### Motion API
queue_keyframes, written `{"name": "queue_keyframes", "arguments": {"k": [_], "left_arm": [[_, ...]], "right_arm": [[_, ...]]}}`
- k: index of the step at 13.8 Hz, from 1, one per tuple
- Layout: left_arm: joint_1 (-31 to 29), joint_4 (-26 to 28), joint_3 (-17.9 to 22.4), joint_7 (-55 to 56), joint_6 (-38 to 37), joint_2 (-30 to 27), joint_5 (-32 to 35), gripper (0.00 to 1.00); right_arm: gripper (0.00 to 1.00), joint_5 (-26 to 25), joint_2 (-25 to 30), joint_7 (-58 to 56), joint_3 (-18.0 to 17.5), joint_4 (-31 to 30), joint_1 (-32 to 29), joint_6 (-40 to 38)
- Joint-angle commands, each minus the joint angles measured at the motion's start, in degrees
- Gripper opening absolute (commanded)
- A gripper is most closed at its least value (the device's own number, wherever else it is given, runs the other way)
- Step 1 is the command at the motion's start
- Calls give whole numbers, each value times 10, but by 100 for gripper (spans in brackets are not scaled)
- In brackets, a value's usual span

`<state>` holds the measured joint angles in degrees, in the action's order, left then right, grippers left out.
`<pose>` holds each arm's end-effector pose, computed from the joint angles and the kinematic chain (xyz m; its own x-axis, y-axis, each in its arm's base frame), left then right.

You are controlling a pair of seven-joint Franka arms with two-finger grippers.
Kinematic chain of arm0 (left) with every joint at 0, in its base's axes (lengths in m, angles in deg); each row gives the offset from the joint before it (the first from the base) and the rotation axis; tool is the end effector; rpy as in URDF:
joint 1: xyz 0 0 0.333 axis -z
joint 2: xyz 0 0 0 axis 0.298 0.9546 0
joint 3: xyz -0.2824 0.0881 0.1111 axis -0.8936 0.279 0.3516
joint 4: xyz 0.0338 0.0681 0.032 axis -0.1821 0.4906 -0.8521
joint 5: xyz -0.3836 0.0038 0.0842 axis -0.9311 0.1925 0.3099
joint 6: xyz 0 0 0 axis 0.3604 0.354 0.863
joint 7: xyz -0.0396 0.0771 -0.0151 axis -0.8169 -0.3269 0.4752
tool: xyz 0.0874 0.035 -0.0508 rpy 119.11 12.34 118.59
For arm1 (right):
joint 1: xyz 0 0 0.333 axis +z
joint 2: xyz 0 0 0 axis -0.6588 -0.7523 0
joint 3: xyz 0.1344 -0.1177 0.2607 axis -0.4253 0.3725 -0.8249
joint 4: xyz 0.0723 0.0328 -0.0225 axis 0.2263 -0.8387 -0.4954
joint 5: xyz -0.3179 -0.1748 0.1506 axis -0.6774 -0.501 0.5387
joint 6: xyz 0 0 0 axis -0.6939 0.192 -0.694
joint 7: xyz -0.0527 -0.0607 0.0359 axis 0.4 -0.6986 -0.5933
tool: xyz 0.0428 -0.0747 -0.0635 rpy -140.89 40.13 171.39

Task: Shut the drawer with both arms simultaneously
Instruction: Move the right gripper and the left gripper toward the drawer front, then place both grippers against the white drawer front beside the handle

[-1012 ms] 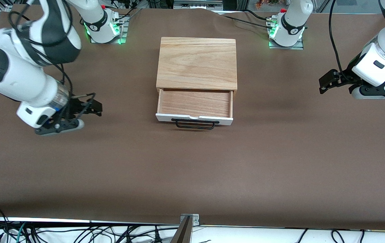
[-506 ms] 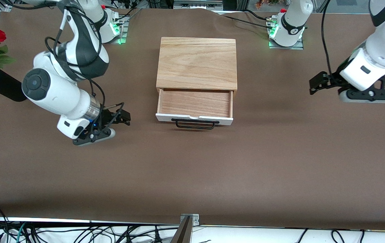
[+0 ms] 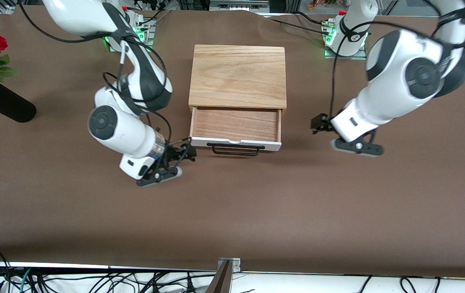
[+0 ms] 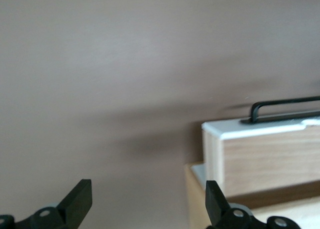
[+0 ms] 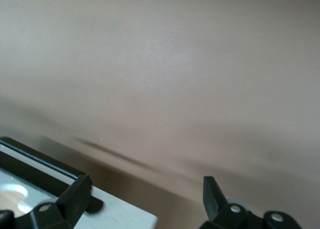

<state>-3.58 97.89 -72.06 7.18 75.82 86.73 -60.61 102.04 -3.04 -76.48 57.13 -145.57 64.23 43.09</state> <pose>0.6066 -0.2294 0.4549 0.9904 -0.1261 -0.0563 -0.1140 -0.9767 0.1816 0.6616 0.3378 0.3646 0.9746 0.2164 0.0570 0.2238 -0.9377 -0.2659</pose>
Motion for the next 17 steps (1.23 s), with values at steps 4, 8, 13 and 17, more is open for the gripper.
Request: {"name": "queue_keyframes", "arguments": {"k": [4,8,13,17], "left_arm": [[43,-15,3,0,141,83,-75,100],[79,-15,2,0,165,132,-94,100],[108,-14,3,1,229,156,-93,100],[109,-13,3,1,229,156,-93,100]], "right_arm": [[100,70,-59,14,-11,50,4,30],[100,97,-62,15,-15,42,11,19],[100,99,-67,14,-15,34,15,-28],[100,99,-67,15,-15,22,16,-48]]}}
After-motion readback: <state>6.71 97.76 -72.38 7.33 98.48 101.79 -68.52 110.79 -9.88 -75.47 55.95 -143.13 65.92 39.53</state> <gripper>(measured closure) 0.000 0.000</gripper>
